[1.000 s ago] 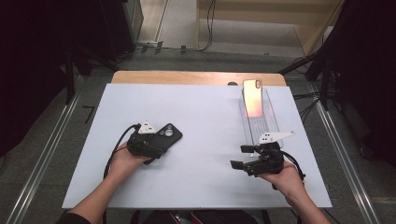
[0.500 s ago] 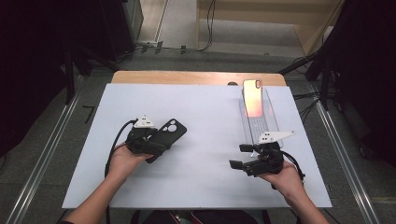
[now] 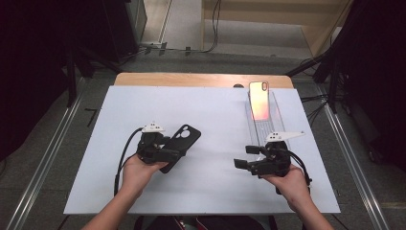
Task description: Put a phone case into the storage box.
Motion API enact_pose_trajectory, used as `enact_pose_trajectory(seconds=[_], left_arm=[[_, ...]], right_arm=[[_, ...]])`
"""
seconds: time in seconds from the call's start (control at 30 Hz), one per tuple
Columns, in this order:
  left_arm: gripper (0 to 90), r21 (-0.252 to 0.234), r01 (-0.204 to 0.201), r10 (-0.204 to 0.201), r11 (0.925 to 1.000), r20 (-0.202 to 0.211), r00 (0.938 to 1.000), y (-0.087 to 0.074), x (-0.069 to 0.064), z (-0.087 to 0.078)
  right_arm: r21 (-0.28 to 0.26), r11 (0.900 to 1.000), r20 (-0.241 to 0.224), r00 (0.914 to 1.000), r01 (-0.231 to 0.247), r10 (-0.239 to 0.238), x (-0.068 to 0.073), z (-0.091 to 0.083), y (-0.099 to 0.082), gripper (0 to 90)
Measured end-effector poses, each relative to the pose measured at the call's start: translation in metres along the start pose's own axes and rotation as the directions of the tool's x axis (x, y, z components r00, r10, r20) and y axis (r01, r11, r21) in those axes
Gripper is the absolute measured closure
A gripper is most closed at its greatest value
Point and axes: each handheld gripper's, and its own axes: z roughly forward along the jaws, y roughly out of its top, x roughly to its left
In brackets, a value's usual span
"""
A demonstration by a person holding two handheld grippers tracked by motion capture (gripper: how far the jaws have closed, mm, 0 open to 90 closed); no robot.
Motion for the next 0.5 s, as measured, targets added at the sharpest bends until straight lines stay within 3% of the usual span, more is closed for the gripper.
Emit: enact_pose_trajectory(seconds=[0.3,0.5], left_arm=[[15.3,-0.091,0.015,-0.019,0.9958,-0.05,0.9986,-0.001,-0.019,0.004],[15.3,-0.162,0.027,-0.04,0.9864,-0.078,0.9962,-0.004,-0.029,0.009]], right_arm=[[-0.009,0.999,0.032,0.9985,-0.044,0.044,0.007,0.004,0.009,14.9],[-0.022,0.9968,0.048,0.9958,-0.077,0.078,0.011,0.006,0.016,15.8]])
